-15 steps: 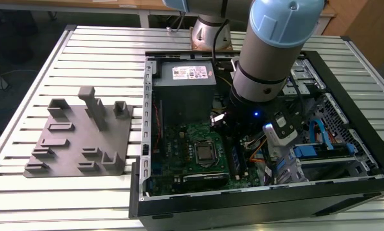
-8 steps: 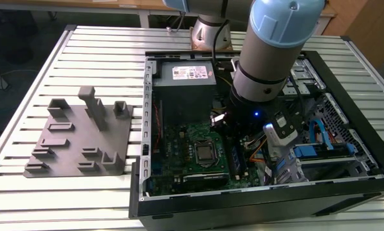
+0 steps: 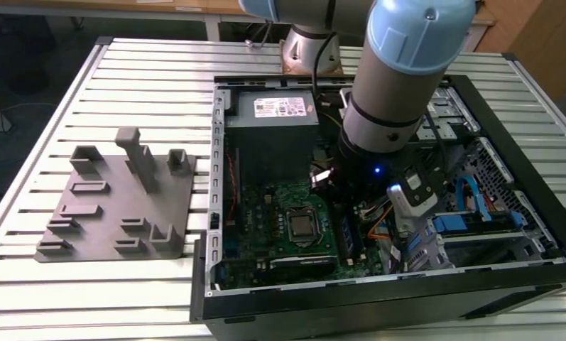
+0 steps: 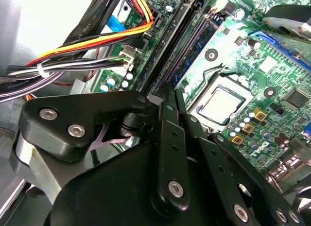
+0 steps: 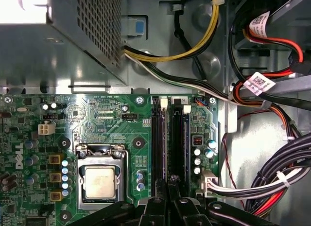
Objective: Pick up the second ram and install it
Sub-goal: 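Insert the second ram into the second slot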
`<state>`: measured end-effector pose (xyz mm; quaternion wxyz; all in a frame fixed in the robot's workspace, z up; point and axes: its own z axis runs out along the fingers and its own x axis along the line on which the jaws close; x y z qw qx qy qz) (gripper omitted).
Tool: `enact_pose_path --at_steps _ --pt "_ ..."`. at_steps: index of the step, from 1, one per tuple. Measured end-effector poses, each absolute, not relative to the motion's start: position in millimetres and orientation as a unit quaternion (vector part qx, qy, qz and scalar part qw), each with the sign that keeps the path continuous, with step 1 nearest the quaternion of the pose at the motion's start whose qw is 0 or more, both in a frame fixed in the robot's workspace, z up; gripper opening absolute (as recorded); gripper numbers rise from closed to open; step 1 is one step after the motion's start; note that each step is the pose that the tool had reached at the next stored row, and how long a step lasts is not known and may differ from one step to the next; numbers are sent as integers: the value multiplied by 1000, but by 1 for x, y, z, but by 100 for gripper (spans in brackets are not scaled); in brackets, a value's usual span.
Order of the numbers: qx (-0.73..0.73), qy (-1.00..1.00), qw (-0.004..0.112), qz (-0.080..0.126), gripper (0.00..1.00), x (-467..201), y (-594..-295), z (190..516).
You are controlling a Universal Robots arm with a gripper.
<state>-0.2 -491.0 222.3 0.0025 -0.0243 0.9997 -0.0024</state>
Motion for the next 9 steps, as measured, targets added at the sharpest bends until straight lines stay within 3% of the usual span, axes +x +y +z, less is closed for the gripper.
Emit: enact_pose_path --at_steps 9 --pt "-26 1000 3 -2 13 0 -491 217"
